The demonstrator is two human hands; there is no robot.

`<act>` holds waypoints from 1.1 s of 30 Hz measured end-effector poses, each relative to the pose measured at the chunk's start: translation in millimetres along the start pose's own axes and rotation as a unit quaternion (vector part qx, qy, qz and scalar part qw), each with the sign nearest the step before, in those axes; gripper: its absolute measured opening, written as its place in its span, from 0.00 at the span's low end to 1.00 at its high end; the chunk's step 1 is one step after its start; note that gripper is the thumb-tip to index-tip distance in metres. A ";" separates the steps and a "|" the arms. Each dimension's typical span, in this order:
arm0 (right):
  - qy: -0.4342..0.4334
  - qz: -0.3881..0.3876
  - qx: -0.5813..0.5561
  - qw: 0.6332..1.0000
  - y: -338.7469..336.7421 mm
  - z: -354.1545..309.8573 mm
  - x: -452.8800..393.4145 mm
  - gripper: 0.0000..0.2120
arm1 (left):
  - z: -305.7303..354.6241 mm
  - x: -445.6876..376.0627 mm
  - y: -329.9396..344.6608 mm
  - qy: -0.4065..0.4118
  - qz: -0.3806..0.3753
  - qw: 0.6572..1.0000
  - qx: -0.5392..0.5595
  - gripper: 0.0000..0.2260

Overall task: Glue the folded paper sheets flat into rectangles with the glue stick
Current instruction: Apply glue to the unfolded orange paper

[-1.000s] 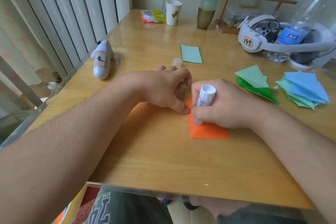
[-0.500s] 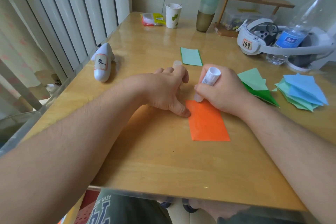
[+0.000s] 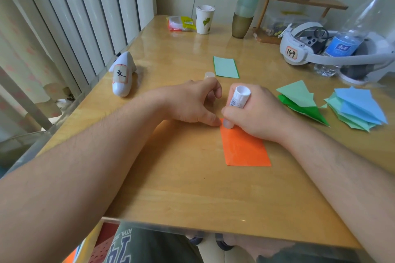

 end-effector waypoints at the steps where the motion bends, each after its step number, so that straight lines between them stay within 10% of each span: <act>1: -0.003 -0.009 0.003 1.000 -0.2 -0.5 2.0 0.09 | 0.3 0.3 0.1 -0.001 0.001 1.000 -0.003 0.22; 33: -0.052 -0.088 -0.064 0.993 3.2 -0.9 23.6 0.09 | -3.0 0.3 -1.5 -0.011 0.017 1.000 0.002 0.20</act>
Point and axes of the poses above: each hand's wrist, its own x-axis away from the middle knuckle, its own y-axis out of the palm, z = x × y, the point moved 5 cm from there along -x, towards the middle knuckle, and after that the axes turned 7 degrees about z, right-handed, at the moved point
